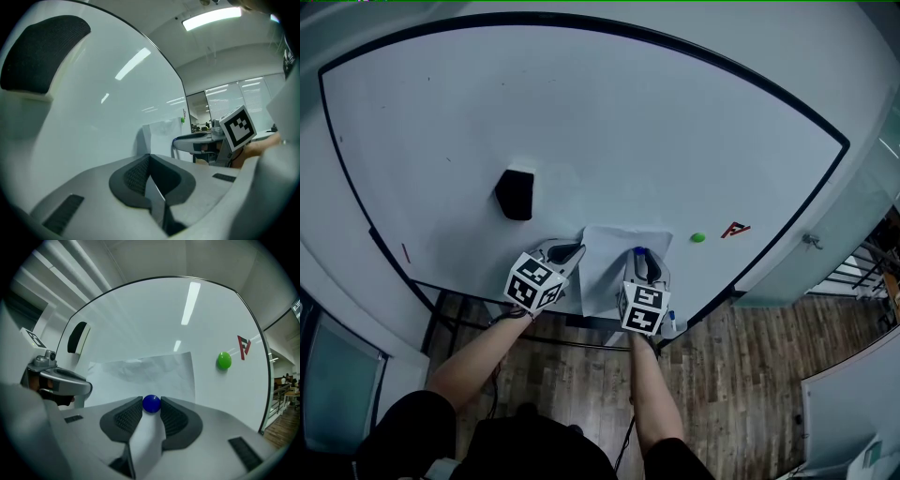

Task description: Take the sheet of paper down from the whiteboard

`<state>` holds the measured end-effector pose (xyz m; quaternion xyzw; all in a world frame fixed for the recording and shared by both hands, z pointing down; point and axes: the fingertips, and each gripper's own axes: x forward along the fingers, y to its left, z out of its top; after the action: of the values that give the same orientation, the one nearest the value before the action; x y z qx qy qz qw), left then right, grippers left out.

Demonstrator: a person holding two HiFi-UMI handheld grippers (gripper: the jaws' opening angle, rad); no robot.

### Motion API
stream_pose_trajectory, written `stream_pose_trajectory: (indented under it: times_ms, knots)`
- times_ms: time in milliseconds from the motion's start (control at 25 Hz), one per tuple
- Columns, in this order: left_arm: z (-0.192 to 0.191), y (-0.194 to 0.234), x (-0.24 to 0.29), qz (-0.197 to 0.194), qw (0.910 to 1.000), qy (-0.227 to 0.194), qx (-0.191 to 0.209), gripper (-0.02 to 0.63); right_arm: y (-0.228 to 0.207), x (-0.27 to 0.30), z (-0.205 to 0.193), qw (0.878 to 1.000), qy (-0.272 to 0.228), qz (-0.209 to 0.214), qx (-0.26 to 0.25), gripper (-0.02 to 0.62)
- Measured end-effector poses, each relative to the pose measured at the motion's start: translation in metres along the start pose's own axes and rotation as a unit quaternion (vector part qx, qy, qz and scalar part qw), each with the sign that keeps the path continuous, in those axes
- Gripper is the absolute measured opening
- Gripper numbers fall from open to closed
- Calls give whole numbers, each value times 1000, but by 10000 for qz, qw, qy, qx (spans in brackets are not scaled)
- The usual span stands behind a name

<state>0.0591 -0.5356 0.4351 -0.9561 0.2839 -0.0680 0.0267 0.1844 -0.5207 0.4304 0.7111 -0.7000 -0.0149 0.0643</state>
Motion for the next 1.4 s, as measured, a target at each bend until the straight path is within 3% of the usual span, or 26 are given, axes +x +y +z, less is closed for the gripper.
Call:
stream_pose_trajectory:
  times_ms: [1400]
  knots:
    - [-29, 44, -63, 782, 9963, 352, 29, 21, -8, -1, -3, 9999, 22, -50, -152, 132]
